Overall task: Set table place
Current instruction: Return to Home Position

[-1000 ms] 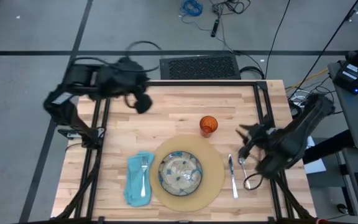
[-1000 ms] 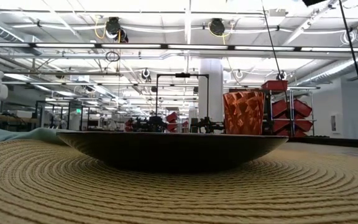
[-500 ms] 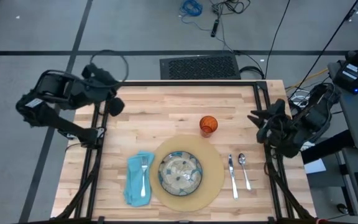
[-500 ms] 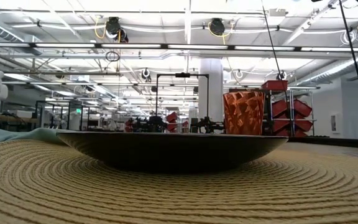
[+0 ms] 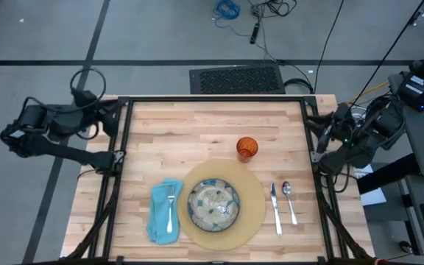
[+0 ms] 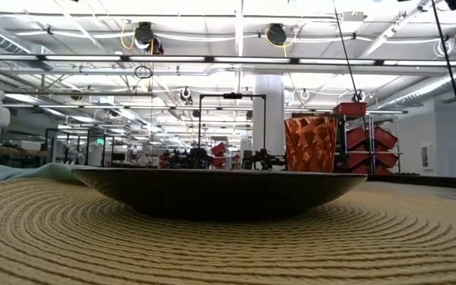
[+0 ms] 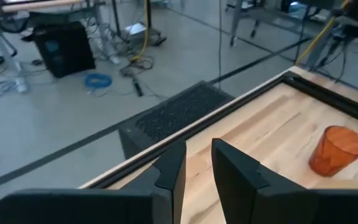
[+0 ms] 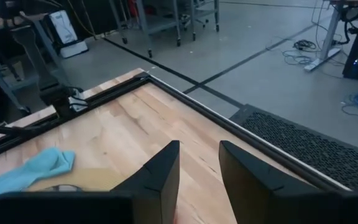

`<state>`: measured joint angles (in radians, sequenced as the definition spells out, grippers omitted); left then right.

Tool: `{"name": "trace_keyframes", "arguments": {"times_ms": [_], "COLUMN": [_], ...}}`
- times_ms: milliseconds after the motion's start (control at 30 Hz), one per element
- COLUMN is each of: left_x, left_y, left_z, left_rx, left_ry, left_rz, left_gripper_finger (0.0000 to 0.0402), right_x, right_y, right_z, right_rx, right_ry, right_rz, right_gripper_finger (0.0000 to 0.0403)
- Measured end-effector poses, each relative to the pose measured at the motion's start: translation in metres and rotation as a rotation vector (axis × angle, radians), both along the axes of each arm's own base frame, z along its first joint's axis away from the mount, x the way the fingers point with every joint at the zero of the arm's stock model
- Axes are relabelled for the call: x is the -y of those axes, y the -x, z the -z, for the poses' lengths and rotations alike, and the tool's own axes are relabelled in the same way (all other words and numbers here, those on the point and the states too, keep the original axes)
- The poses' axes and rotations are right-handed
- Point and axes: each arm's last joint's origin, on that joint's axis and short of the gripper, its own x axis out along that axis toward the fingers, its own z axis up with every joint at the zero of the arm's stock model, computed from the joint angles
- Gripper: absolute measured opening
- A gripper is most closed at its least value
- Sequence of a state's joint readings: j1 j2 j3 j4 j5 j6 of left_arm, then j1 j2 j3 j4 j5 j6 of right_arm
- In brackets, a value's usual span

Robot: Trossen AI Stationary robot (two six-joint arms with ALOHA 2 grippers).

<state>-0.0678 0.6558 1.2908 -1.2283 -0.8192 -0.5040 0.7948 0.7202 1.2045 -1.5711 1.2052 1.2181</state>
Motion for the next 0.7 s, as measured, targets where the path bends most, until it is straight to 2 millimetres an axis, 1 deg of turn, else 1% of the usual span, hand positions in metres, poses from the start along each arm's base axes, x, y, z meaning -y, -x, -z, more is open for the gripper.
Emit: {"name": "trace_keyframes", "arguments": {"times_ms": [133, 200, 300, 400, 500, 600, 700], "left_x": [0.001, 0.002, 0.006, 0.009, 0.010, 0.011, 0.011], "left_y": [0.002, -0.004, -0.014, -0.019, -0.016, -0.010, -0.008], "left_z": [0.027, 0.040, 0.059, 0.072, 0.081, 0.089, 0.100], "left_rx": [0.002, -0.004, 0.034, 0.127, 0.202, 0.240, 0.252], "left_ry": [-0.035, -0.056, -0.093, -0.168, -0.225, -0.219, -0.193], "left_rz": [0.045, 0.103, 0.218, 0.284, 0.333, 0.378, 0.404], "left_gripper_finger": [0.0062, 0.0061, 0.0061, 0.0061, 0.0061, 0.0061, 0.0061], "right_x": [0.005, 0.007, 0.009, 0.017, 0.030, 0.040, 0.045], "right_y": [0.005, 0.007, 0.009, 0.016, 0.029, 0.040, 0.045], "right_z": [0.000, 0.001, 0.009, 0.022, 0.034, 0.042, 0.050], "right_rx": [-0.013, -0.032, -0.057, -0.051, -0.013, 0.008, -0.004], "right_ry": [0.022, 0.053, 0.088, 0.084, 0.044, 0.028, 0.038], "right_rz": [-0.019, -0.033, -0.043, -0.040, -0.036, -0.044, -0.086], "right_gripper_finger": [0.0105, 0.0105, 0.0105, 0.0105, 0.0105, 0.0105, 0.0105]}}
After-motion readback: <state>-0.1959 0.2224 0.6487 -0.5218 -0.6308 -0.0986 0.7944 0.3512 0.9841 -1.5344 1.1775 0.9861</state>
